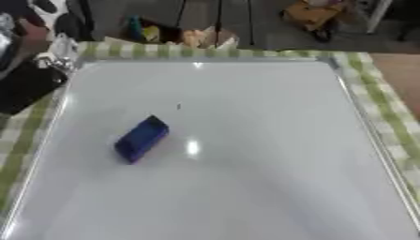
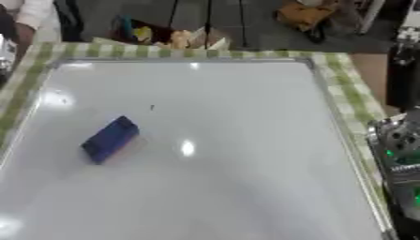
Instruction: Wipe the whiteboard clean with a brush.
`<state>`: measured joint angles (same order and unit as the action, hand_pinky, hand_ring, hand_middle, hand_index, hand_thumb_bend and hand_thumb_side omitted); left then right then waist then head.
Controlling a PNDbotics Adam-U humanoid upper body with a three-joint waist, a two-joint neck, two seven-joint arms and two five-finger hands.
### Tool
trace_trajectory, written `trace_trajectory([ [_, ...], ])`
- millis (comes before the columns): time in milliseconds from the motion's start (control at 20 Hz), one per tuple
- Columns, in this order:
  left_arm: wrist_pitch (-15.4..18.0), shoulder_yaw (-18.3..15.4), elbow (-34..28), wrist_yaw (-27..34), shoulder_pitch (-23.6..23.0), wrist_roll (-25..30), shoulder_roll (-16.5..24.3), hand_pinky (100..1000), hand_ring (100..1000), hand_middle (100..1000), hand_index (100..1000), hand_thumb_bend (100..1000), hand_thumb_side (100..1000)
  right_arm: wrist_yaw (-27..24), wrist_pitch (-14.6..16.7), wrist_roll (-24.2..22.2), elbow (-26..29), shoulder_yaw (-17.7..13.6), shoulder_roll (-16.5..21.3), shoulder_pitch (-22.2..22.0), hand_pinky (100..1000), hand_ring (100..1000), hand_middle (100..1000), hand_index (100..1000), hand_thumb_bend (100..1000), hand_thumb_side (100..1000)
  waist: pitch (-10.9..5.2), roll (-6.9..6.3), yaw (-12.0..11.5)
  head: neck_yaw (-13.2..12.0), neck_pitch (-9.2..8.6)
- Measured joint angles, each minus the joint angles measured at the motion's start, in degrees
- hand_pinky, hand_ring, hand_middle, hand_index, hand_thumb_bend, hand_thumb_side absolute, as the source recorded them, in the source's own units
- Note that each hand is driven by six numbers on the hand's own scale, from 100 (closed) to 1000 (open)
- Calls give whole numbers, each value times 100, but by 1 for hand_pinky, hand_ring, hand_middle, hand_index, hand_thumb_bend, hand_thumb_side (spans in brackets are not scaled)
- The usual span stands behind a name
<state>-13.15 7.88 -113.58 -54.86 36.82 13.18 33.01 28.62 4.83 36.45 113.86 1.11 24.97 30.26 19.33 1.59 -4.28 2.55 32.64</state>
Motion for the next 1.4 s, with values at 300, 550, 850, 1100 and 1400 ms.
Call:
trace_trajectory([
  [300, -160, 518, 22, -377, 203, 1286, 276, 399, 494, 684, 900, 100, 1000, -19, 10, -51, 0, 4, 0, -1, 797, 851, 764, 822, 100, 1000, -32, -11, 9, -43, -5],
  [550, -254, 828, 137, -203, 306, 2094, 307, 426, 510, 678, 921, 100, 1000, -49, 19, -68, 0, 35, 0, -2, 797, 851, 763, 821, 100, 1000, -33, -19, 19, -47, -7],
  [850, -231, 1043, 275, -164, 324, 2893, 327, 437, 556, 712, 944, 352, 1000, -57, 16, -75, 0, 38, 0, -2, 797, 852, 762, 820, 100, 1000, -33, -29, 26, -65, -7],
  [1100, -149, 1149, 377, -162, 313, 3412, 327, 459, 612, 759, 964, 567, 1000, -84, 27, -80, 0, 39, -1, -3, 797, 851, 761, 818, 100, 1000, -33, -38, 26, -69, -7],
  [1400, -136, 1204, 583, -166, 233, 3676, 324, 469, 618, 762, 966, 729, 1000, -104, 43, -78, 0, 44, -1, -5, 797, 851, 759, 816, 100, 1000, -33, -36, 24, -69, -8],
])
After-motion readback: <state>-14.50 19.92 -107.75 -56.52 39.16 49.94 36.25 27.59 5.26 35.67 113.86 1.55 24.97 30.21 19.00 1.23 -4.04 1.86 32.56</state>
